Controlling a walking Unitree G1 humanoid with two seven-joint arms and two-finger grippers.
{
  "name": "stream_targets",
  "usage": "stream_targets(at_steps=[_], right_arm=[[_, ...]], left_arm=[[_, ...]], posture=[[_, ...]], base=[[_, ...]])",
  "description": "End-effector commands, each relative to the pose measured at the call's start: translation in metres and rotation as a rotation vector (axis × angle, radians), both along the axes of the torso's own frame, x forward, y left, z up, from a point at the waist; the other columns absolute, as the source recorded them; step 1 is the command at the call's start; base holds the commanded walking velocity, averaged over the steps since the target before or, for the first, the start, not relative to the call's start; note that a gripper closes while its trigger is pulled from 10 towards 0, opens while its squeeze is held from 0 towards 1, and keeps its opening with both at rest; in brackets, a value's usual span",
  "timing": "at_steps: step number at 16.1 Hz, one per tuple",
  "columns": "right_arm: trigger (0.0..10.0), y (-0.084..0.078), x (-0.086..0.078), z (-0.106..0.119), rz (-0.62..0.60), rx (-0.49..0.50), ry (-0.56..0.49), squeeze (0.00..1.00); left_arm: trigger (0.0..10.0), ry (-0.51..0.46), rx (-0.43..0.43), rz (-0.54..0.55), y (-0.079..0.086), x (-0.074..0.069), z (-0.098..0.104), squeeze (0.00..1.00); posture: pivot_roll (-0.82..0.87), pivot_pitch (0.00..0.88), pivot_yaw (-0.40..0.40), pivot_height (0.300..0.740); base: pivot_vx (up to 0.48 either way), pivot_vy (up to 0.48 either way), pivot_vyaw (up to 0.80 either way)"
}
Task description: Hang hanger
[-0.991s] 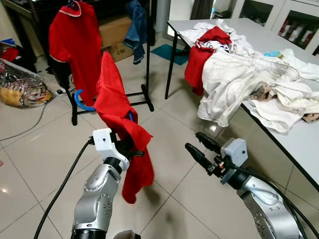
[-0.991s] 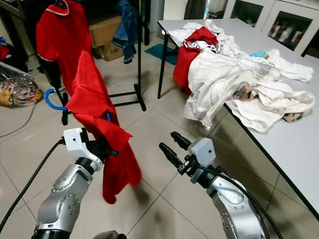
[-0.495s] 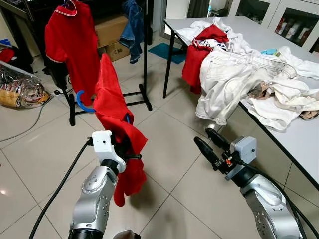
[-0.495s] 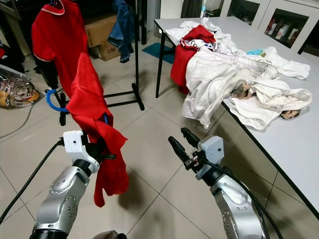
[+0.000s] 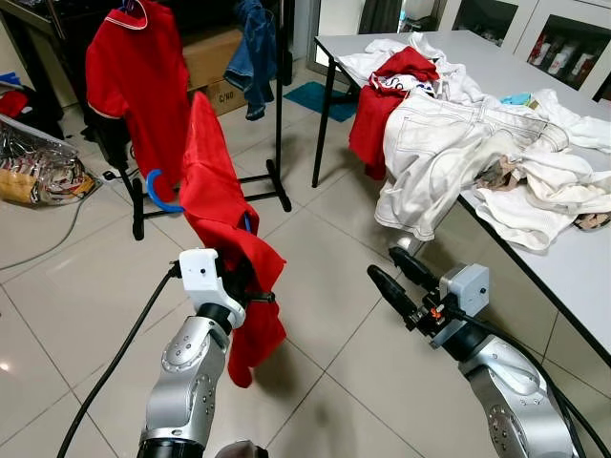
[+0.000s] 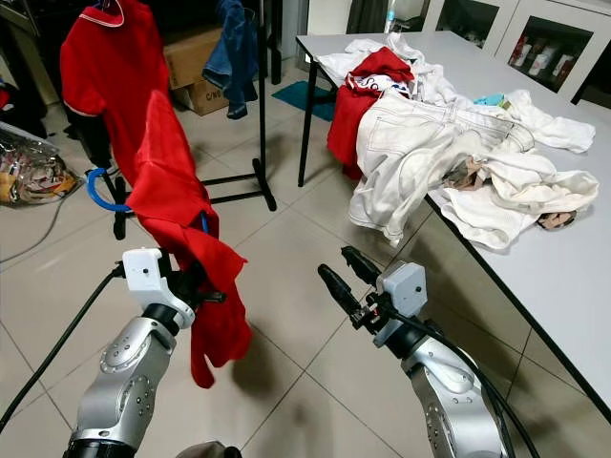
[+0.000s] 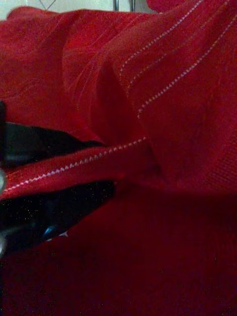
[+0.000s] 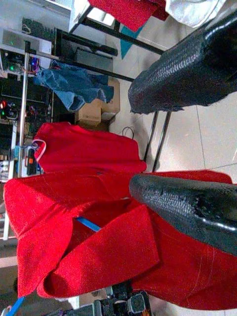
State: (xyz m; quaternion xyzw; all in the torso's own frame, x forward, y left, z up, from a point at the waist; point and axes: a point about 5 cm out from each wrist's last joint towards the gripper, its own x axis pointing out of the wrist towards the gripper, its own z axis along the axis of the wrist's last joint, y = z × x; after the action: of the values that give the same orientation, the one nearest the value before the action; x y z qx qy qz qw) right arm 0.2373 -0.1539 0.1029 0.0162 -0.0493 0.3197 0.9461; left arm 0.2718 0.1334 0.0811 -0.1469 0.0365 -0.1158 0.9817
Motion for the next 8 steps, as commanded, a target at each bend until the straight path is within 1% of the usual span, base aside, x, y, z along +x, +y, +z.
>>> stream_targets(at_steps=[1, 8], right_arm=[[10.0, -0.0028, 0.002, 0.0039, 0.004, -0.006, -0.022, 0.0], [10.0, -0.0032, 0.001, 0.0034, 0.015, -0.017, -0.025, 0.0]], left_arm=[[10.0, -0.05, 0.005, 0.005, -0.0024, 0.0009, 0.0082, 0.0], [10.0, -0.057, 0.003, 0.017, -0.0036, -0.0006, 0.0082, 0.0]], posture=[[0.02, 0.0, -0.039, 0.74], [0.02, 0.0, -0.045, 0.74]], base=[[0.255, 0.0, 0.0], [0.272, 0.0, 0.0]])
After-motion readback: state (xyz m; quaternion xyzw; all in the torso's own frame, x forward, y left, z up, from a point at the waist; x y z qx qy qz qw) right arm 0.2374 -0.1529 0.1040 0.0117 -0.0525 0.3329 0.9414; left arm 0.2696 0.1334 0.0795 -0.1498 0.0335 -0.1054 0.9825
